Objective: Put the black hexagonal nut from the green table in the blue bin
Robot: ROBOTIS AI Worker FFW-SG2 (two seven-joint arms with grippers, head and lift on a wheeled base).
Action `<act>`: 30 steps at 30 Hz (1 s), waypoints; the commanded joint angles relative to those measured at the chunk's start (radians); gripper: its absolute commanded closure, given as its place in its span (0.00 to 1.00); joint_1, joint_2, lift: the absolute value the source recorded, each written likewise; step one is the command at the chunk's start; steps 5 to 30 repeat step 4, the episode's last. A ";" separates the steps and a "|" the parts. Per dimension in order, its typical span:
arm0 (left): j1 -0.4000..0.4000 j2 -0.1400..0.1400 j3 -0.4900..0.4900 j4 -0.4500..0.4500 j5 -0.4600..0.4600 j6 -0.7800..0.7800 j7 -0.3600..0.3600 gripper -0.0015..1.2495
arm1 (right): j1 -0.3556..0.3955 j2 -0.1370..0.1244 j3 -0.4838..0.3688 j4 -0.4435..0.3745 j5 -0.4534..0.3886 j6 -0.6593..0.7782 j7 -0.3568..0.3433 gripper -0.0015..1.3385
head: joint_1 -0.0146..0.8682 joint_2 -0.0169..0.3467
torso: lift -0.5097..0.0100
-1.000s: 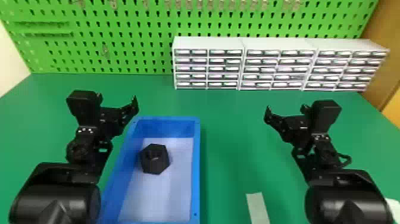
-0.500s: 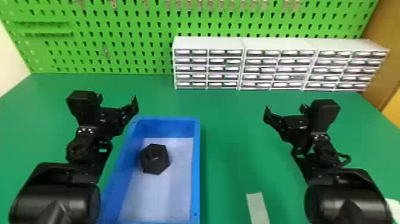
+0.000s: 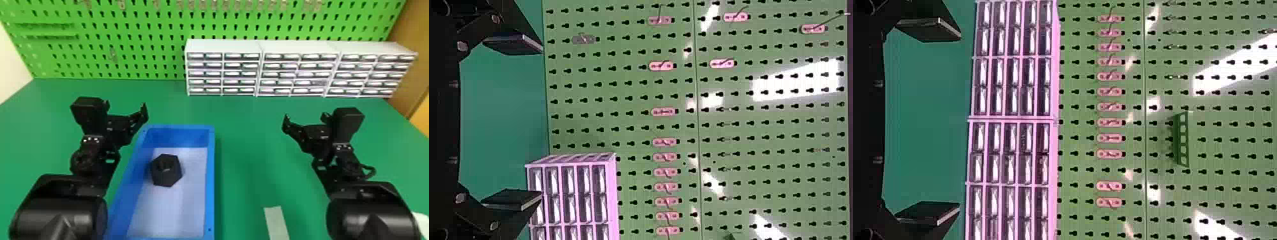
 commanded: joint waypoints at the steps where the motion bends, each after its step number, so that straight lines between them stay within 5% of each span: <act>1: 0.000 0.000 -0.001 0.000 0.000 0.000 0.000 0.20 | -0.001 0.000 0.001 0.000 0.000 0.001 0.000 0.08 | 0.79 0.19 | 0.79; 30: 0.002 0.000 0.001 0.000 0.000 0.000 0.000 0.20 | -0.001 0.000 0.000 0.000 0.000 -0.001 0.000 0.08 | 0.79 0.19 | 0.79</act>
